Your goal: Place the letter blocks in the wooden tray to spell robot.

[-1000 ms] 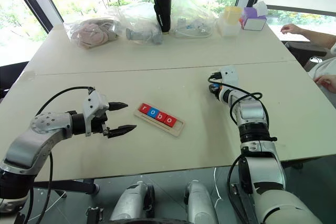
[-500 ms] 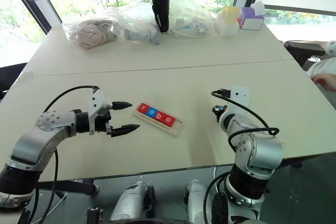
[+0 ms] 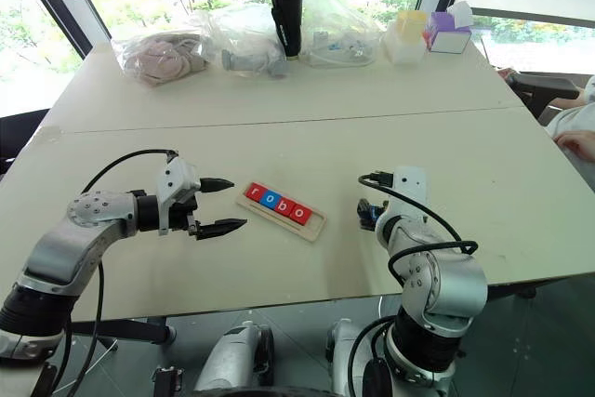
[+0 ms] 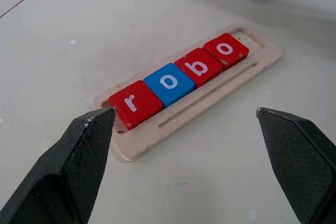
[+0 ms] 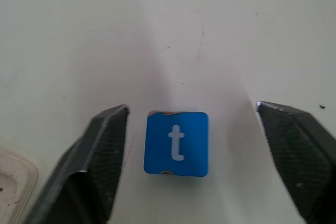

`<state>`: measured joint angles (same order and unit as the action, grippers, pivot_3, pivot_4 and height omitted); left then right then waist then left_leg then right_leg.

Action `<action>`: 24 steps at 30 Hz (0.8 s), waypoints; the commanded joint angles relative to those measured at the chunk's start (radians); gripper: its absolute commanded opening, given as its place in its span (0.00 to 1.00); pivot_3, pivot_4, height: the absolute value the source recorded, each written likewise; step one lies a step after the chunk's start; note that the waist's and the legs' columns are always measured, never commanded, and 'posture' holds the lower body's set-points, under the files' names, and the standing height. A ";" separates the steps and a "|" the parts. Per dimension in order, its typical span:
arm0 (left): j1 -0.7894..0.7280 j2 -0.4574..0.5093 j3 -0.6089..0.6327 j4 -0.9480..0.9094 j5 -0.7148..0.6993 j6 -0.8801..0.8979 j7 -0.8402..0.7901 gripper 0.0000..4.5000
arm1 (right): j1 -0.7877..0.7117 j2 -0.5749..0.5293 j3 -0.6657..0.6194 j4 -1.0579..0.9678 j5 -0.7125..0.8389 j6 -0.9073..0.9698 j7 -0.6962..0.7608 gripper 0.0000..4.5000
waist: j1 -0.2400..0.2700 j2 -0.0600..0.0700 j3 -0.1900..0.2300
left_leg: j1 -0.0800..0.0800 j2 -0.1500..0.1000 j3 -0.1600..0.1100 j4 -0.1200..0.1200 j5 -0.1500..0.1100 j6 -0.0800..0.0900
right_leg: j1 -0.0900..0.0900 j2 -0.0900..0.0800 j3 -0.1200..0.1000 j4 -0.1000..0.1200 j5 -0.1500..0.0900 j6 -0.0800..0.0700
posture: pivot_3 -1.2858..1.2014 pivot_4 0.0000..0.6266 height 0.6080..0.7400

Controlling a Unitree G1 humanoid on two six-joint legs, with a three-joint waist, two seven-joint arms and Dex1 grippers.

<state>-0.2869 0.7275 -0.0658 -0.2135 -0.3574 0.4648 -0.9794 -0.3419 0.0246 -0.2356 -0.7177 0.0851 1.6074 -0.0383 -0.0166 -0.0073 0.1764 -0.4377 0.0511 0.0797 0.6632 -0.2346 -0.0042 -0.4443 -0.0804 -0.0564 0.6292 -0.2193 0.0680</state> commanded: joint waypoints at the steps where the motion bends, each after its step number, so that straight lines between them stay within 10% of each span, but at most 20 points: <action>1: 0.001 0.000 0.009 -0.016 0.006 -0.019 0.003 1.00 | -0.020 -0.153 0.101 -0.051 0.087 -0.042 0.134 0.99 | -0.001 0.000 0.000 | 0.000 0.000 0.000 0.000 0.000 0.000 | 0.000 0.000 0.000 0.000 0.000 0.000 | 0.52 0.24 1.00; 9: -0.005 -0.011 0.001 -0.002 0.013 -0.032 -0.003 1.00 | 0.171 -0.679 0.040 0.131 0.252 -0.723 0.787 0.99 | 0.010 0.000 0.001 | -0.001 -0.001 -0.001 0.000 -0.001 0.001 | 0.002 -0.001 -0.001 -0.006 -0.001 0.001 | 0.52 0.24 1.00; 24: -0.017 0.077 0.052 -0.090 -0.057 0.060 -0.078 1.00 | 0.073 -0.798 0.202 0.819 0.160 -1.343 1.147 0.99 | 0.005 -0.002 0.001 | 0.000 -0.001 0.001 0.001 -0.001 0.002 | 0.003 0.001 -0.001 -0.004 0.000 0.001 | 0.52 0.24 1.00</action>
<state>-0.3071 0.7872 -0.0530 -0.2648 -0.3910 0.5196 -1.0423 -0.2595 -0.7704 -0.0393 0.0894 0.2501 0.3013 1.0872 -0.0115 -0.0091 0.1775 -0.4375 0.0498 0.0807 0.6641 -0.2359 -0.0018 -0.4415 -0.0796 -0.0570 0.6254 -0.2198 0.0692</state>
